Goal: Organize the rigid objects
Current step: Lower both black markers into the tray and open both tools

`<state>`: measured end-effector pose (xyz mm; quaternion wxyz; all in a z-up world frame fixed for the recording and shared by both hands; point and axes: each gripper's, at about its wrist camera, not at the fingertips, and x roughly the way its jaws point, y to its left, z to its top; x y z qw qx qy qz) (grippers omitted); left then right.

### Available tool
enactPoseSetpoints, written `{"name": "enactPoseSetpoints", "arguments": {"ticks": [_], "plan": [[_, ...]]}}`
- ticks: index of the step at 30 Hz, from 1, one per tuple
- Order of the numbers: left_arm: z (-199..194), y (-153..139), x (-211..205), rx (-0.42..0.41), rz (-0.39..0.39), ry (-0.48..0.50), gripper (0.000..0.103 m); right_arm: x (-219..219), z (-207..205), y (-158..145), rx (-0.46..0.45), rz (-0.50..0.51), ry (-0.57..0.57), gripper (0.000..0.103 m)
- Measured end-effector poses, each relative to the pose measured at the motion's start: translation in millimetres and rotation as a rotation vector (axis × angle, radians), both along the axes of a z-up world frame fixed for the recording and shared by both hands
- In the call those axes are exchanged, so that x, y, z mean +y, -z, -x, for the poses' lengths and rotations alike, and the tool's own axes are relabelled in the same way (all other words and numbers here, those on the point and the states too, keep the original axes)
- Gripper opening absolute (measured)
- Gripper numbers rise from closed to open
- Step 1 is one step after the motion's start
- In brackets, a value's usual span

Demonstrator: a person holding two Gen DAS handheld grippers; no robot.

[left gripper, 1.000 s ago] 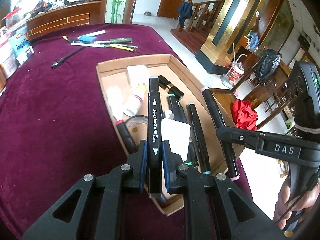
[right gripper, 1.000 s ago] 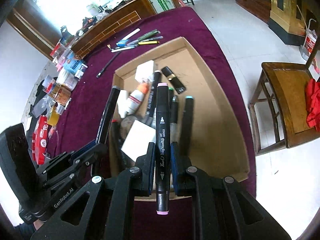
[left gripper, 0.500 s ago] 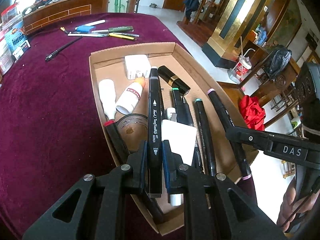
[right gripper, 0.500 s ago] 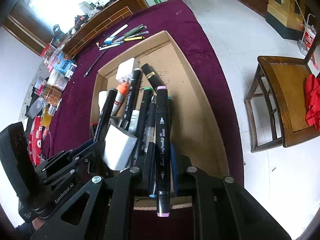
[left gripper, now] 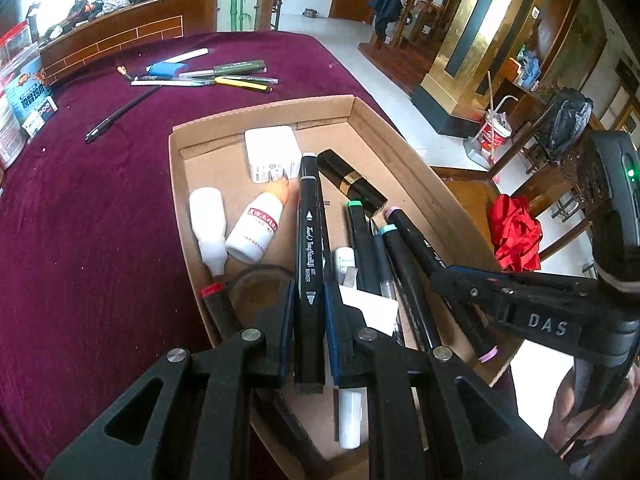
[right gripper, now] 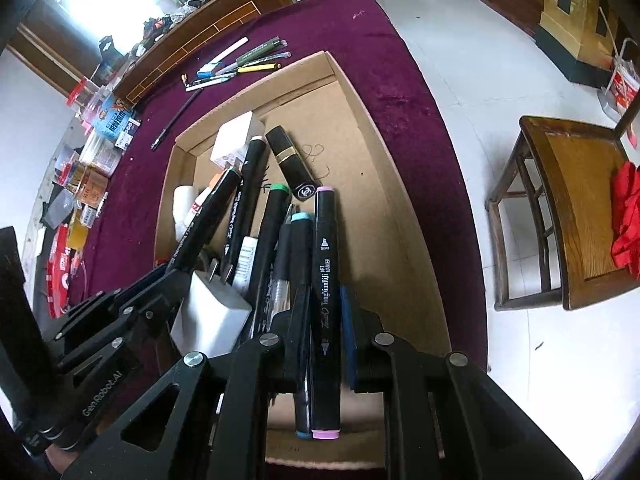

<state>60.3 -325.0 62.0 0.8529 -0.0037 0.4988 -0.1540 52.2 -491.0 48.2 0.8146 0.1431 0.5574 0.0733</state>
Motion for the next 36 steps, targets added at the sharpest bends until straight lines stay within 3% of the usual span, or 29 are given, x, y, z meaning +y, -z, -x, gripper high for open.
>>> {"name": "enactPoseSetpoints", "arguments": {"ticks": [13, 27, 36], "plan": [[-24.7, 13.6, -7.9, 0.029, -0.039, -0.004, 0.012, 6.7, -21.6, 3.7, -0.019, 0.057, -0.022, 0.013], [-16.8, 14.0, -13.0, -0.050, -0.107, 0.016, 0.012, 7.4, -17.4, -2.7, -0.027, 0.073, -0.013, 0.015], [-2.4, 2.2, -15.1, -0.105, -0.138, 0.040, 0.012, 5.9, -6.8, -12.7, -0.043, 0.064, 0.012, 0.033]]}}
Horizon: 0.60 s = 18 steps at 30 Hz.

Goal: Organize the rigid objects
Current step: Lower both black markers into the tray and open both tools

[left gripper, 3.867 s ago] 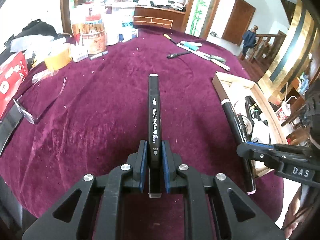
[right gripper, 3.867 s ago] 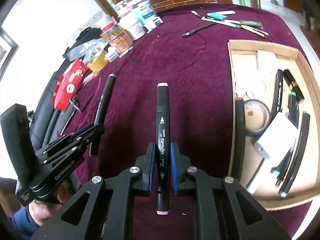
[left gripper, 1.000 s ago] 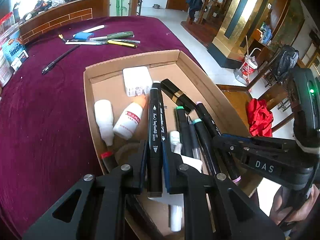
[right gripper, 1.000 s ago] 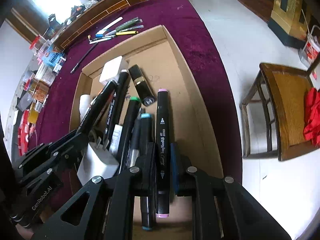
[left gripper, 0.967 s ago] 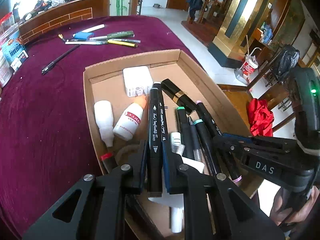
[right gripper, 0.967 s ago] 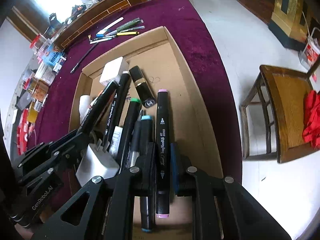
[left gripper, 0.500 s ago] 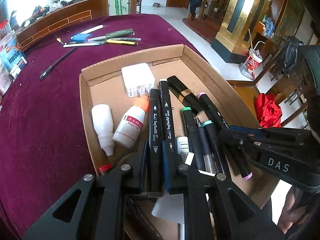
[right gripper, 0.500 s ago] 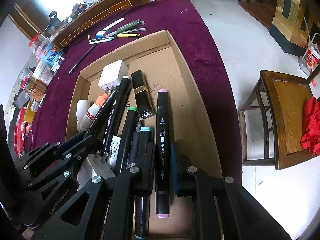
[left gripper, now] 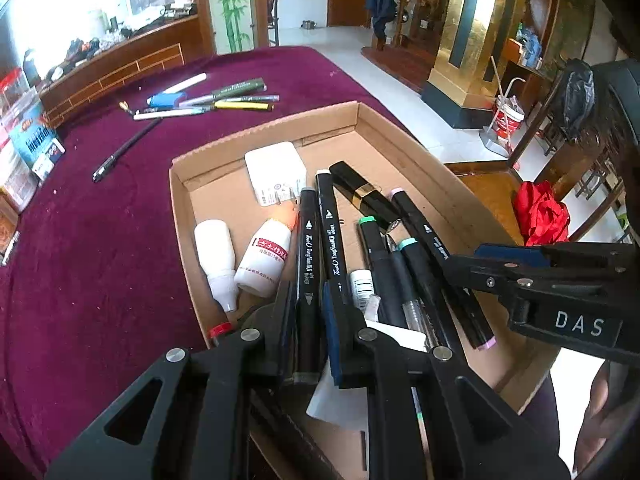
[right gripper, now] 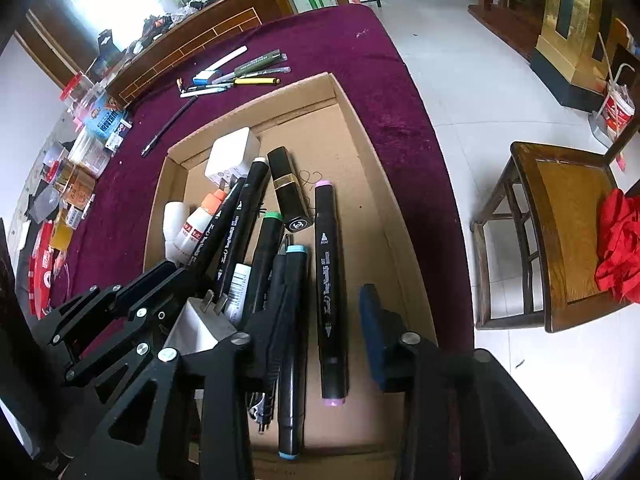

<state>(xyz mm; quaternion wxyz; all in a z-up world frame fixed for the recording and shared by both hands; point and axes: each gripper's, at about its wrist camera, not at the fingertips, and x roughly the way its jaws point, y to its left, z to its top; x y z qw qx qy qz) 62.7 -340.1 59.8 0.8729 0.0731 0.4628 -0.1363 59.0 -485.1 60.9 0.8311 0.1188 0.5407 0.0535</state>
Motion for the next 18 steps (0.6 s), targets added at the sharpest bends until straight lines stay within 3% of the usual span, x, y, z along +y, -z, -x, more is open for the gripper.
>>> {"name": "enactPoseSetpoints", "arguments": {"ticks": [14, 15, 18], "plan": [[22.9, -19.5, 8.9, -0.083, -0.034, 0.018, 0.013, 13.5, 20.9, -15.4, -0.039, -0.006, 0.026, 0.044], [24.8, -21.1, 10.8, -0.090, -0.037, 0.017, 0.015, 14.9, 22.7, -15.9, -0.040, -0.006, 0.027, 0.044], [30.8, -24.9, 17.1, -0.114, -0.043, 0.005, 0.035, 19.8, 27.8, -18.0, -0.047, -0.003, 0.032, 0.046]]}}
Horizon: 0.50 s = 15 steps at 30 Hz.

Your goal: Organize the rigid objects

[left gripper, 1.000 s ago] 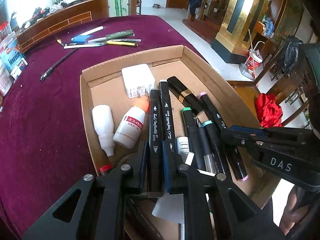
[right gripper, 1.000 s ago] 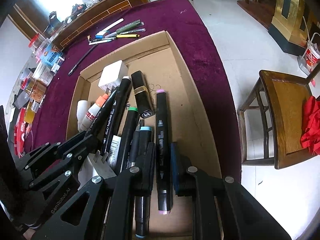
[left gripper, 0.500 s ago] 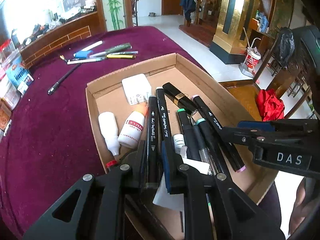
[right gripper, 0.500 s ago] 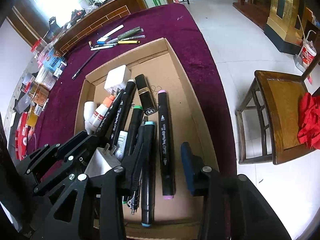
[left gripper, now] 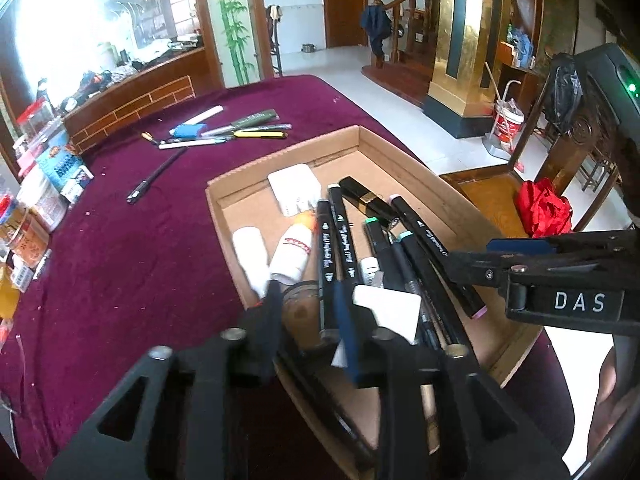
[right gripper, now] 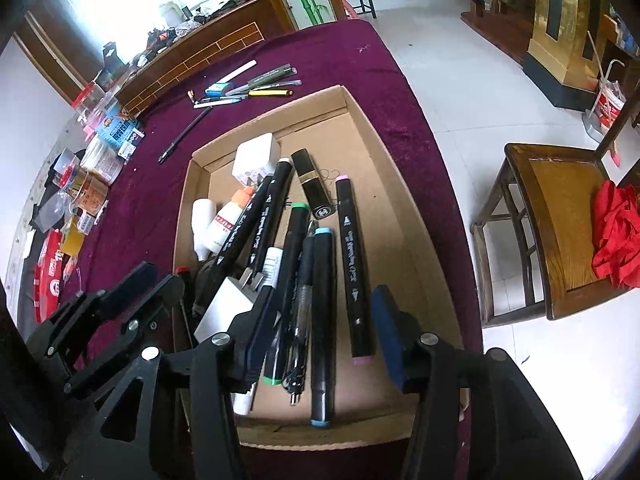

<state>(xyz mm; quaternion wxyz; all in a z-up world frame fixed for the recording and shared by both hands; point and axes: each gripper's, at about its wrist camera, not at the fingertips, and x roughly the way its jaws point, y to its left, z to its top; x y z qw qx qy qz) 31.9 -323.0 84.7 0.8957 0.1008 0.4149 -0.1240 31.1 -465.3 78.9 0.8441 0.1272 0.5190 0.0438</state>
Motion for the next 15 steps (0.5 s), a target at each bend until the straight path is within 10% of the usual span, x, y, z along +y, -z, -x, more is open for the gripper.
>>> {"name": "enactPoseSetpoints", "arguments": {"ticks": [15], "plan": [[24.0, -11.6, 47.1, -0.080, -0.015, -0.073, 0.075, 31.2, 41.5, -17.2, -0.102, 0.104, 0.017, 0.089]]}}
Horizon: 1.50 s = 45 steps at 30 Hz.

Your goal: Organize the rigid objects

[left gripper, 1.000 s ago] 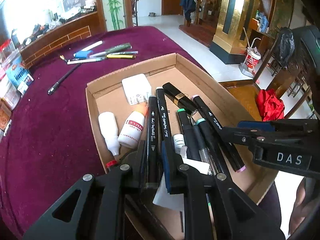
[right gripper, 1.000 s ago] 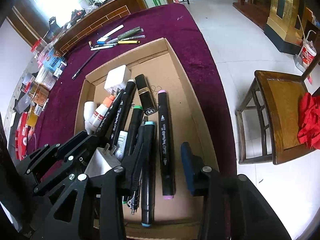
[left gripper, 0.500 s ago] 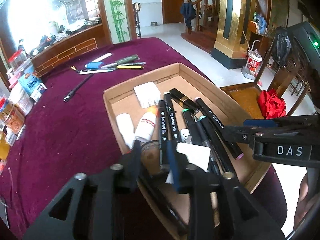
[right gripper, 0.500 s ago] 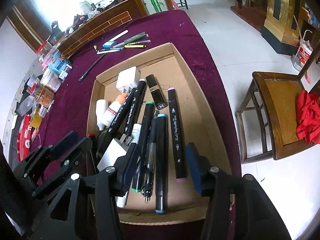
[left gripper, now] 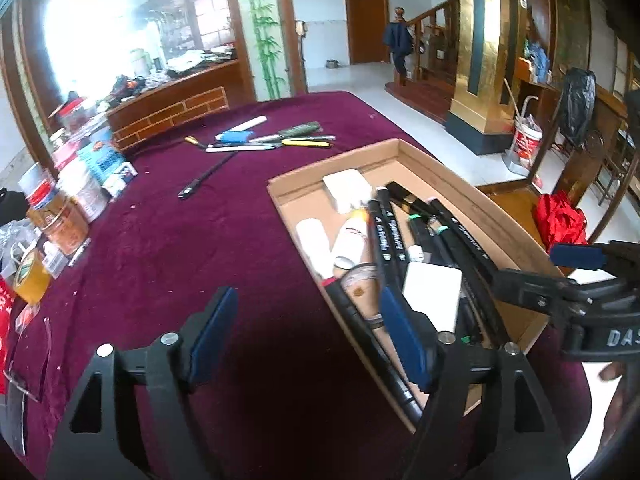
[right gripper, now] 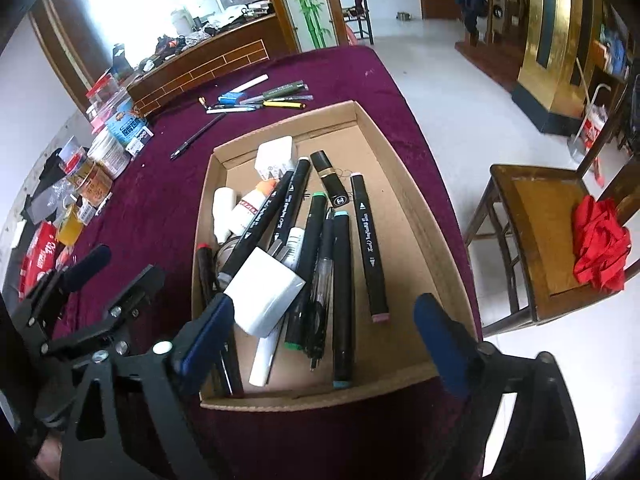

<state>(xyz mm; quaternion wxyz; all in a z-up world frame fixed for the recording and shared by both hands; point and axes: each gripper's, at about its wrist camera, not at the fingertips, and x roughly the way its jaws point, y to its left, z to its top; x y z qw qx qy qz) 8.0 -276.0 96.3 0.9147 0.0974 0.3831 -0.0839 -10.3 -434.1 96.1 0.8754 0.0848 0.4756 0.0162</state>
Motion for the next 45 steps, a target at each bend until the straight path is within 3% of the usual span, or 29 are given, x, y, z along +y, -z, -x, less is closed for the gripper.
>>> {"name": "enactPoseSetpoints", "arguments": {"ticks": [3, 8, 13, 21, 27, 32, 34, 45], "plan": [[3.4, -0.8, 6.1, -0.013, -0.004, 0.003, 0.082, 5.6, 5.4, -1.7, -0.010, 0.025, -0.002, 0.089], [9.3, -1.3, 11.9, -0.015, -0.016, 0.027, 0.082, 12.9, 14.2, -0.4, -0.017, 0.030, 0.000, 0.089], [12.0, -0.6, 17.3, 0.060, -0.013, 0.074, 0.083, 14.8, 21.7, 1.4, -0.012, 0.008, 0.018, 0.089], [36.9, -17.9, 30.2, 0.006, -0.083, 0.097, 0.083, 14.6, 34.1, 3.1, -0.015, -0.024, 0.043, 0.089], [42.0, -24.9, 27.3, 0.045, -0.097, 0.128, 0.083, 18.4, 37.5, 4.0, -0.005, -0.010, 0.059, 0.089], [58.4, -30.0, 18.4, -0.023, -0.162, 0.161, 0.083, 19.7, 38.6, 0.1, -0.020, 0.026, 0.073, 0.091], [60.0, -30.0, 17.3, -0.018, -0.157, 0.183, 0.083, 23.8, 38.1, -0.5, -0.020, 0.034, 0.052, 0.102], [65.6, -29.3, 12.7, -0.048, -0.203, 0.207, 0.083, 22.7, 39.0, 0.4, -0.038, -0.031, 0.047, 0.102]]}}
